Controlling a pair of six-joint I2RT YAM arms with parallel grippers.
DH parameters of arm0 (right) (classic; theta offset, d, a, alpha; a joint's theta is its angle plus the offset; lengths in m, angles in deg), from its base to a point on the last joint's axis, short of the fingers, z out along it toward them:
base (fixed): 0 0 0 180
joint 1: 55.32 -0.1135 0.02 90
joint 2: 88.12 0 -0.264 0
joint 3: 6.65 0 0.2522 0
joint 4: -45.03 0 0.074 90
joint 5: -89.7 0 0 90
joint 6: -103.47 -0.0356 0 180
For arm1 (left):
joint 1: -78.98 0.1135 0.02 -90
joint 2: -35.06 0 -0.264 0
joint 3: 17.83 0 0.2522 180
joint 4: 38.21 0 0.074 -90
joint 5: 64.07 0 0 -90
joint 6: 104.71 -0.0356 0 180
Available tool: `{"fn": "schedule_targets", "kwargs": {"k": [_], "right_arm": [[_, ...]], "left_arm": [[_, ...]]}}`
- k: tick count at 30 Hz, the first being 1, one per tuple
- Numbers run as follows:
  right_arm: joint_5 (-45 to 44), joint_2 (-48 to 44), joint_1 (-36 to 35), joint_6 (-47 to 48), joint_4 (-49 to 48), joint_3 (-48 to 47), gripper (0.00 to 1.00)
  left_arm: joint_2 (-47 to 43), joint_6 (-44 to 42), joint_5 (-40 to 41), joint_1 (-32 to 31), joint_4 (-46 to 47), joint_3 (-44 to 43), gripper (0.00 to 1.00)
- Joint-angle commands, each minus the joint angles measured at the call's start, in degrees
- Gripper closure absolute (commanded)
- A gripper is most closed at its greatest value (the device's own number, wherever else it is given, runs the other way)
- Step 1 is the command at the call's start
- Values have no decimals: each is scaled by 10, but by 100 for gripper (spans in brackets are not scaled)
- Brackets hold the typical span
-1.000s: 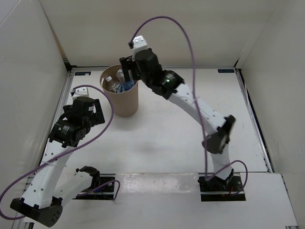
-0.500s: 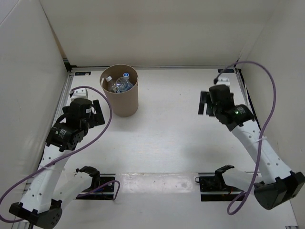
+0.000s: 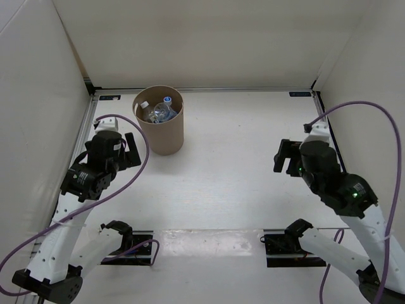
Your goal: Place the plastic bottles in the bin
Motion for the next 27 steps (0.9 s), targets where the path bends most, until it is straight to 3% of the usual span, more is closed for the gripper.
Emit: {"fn": "schedule_targets", "kwargs": {"k": [1, 4, 8, 12, 16, 19, 27], "right_arm": [[34, 15, 23, 9, 53, -110, 10], [28, 19, 51, 17, 106, -131, 10], [18, -36, 65, 54, 42, -27, 10], [12, -100, 6, 69, 19, -15, 10], [-85, -143, -42, 33, 35, -1, 10], [-103, -179, -102, 35, 28, 8, 10], [-182, -182, -188, -10, 68, 7, 10]], "left_arm": [[-9, 4, 0, 1, 10, 0, 0], [-7, 6, 2, 1, 7, 0, 0], [-8, 8, 12, 2, 9, 3, 0], [0, 9, 13, 1, 8, 2, 0], [15, 10, 12, 2, 8, -1, 0], [23, 8, 12, 3, 9, -2, 0], [38, 7, 12, 2, 11, -6, 0]]}}
